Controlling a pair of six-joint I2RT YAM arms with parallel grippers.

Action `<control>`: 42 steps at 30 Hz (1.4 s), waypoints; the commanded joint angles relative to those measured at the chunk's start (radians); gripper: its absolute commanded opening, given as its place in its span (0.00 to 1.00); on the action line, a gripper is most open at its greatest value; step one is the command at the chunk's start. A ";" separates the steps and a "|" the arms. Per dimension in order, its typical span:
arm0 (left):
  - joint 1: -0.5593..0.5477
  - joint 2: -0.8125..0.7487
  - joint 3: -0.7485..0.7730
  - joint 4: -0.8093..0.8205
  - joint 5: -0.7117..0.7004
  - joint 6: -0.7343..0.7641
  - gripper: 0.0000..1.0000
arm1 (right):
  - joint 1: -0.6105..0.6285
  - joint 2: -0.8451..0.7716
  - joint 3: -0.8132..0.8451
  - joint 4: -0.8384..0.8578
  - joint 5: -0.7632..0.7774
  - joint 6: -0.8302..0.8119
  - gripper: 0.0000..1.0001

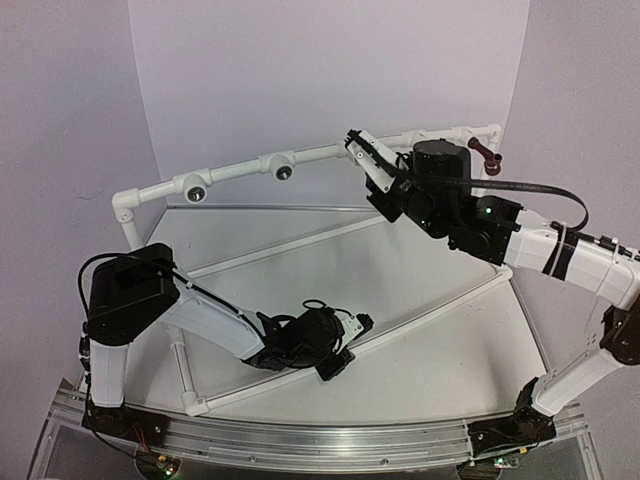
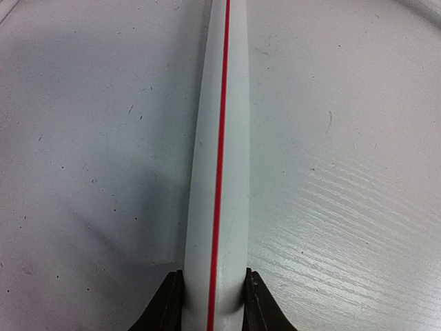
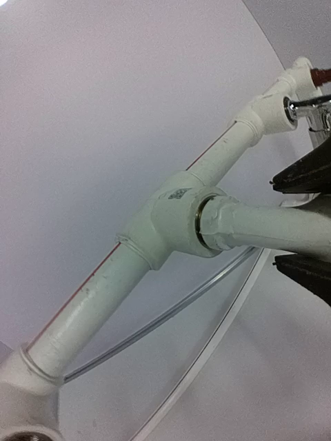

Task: Install the water faucets
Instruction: Screw the water faucet onto the adaptor.

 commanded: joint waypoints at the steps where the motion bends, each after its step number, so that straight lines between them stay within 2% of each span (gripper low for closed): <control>1: 0.013 0.156 -0.088 -0.321 0.021 -0.131 0.00 | -0.022 0.001 0.011 0.078 -0.107 0.823 0.19; 3: 0.012 0.155 -0.089 -0.321 0.020 -0.132 0.00 | -0.021 0.008 0.000 0.119 -0.110 1.049 0.16; 6: 0.012 0.156 -0.090 -0.321 0.020 -0.133 0.00 | -0.024 0.019 -0.017 0.182 -0.125 1.357 0.02; 8: 0.014 0.156 -0.091 -0.321 0.020 -0.133 0.00 | -0.024 0.022 -0.047 0.245 -0.161 1.528 0.00; 10: 0.012 0.154 -0.092 -0.321 0.020 -0.134 0.00 | -0.023 0.026 -0.071 0.346 -0.236 1.617 0.00; 19: 0.014 0.153 -0.096 -0.320 0.022 -0.134 0.00 | -0.025 -0.017 -0.112 0.414 -0.359 1.876 0.00; 21: 0.014 0.154 -0.097 -0.320 0.023 -0.132 0.00 | -0.025 -0.026 -0.124 0.451 -0.384 1.836 0.00; 24: 0.014 0.154 -0.095 -0.320 0.025 -0.131 0.00 | -0.024 -0.025 -0.072 0.358 -0.408 1.649 0.01; 29: 0.014 0.154 -0.096 -0.321 0.021 -0.135 0.00 | -0.025 -0.033 -0.018 0.117 -0.386 1.331 0.49; 34: 0.014 0.155 -0.093 -0.321 0.022 -0.136 0.00 | -0.024 -0.080 -0.008 -0.043 -0.362 1.165 0.81; 38: 0.014 0.159 -0.088 -0.323 0.023 -0.131 0.00 | -0.024 -0.137 0.005 -0.130 -0.403 1.060 0.91; 42: 0.014 0.161 -0.085 -0.324 0.023 -0.131 0.00 | -0.024 -0.188 0.036 -0.240 -0.346 1.003 0.94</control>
